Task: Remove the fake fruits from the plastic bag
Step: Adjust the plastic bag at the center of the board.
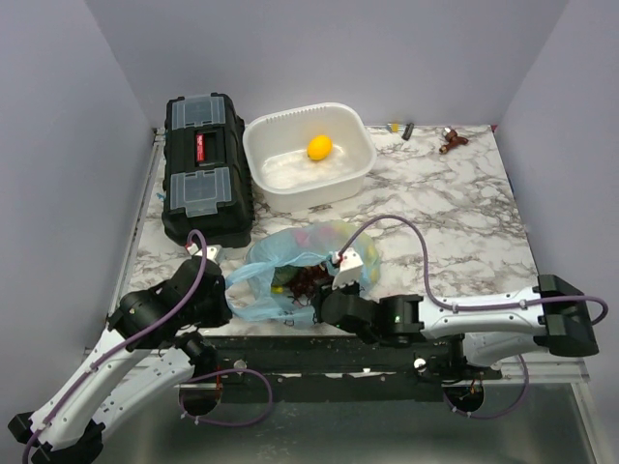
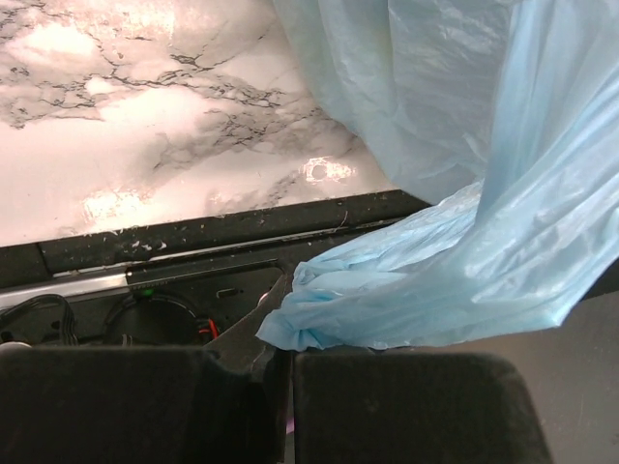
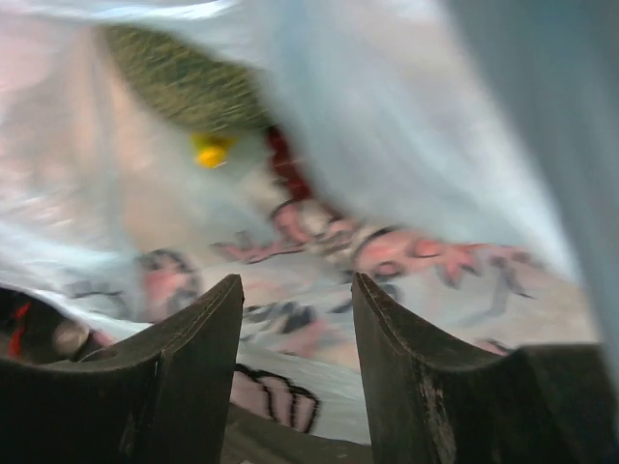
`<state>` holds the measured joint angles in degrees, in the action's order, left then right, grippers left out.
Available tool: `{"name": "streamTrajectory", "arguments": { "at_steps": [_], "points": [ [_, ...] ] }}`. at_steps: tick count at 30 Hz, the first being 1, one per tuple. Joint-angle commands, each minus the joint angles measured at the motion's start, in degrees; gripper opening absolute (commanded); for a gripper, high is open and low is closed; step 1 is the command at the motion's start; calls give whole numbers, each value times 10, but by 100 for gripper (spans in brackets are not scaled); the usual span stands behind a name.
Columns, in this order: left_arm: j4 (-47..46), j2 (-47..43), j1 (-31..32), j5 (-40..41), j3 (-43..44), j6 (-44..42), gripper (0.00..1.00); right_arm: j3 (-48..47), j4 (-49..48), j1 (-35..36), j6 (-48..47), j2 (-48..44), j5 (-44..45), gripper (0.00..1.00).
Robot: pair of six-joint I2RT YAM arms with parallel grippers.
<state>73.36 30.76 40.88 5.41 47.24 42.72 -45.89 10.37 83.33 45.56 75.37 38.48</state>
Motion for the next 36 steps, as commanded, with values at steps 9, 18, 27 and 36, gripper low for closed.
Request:
{"name": "streamTrajectory", "arguments": {
  "at_steps": [9, 18, 27, 36],
  "points": [
    [-23, -6, -1, -19, -13, 1, 0, 48, 113, -93, 58, -60, 13, 43],
    [12, 13, -1, -33, -25, -7, 0, 9, -85, -26, -80, 2, -135, 41],
    [53, 23, 2, 20, 0, 6, 0, -17, -125, -25, -38, 124, -177, 38],
    [75, -50, 3, 80, 50, 48, 0, -17, 61, -25, 45, 83, -17, 47]
  ]
}}
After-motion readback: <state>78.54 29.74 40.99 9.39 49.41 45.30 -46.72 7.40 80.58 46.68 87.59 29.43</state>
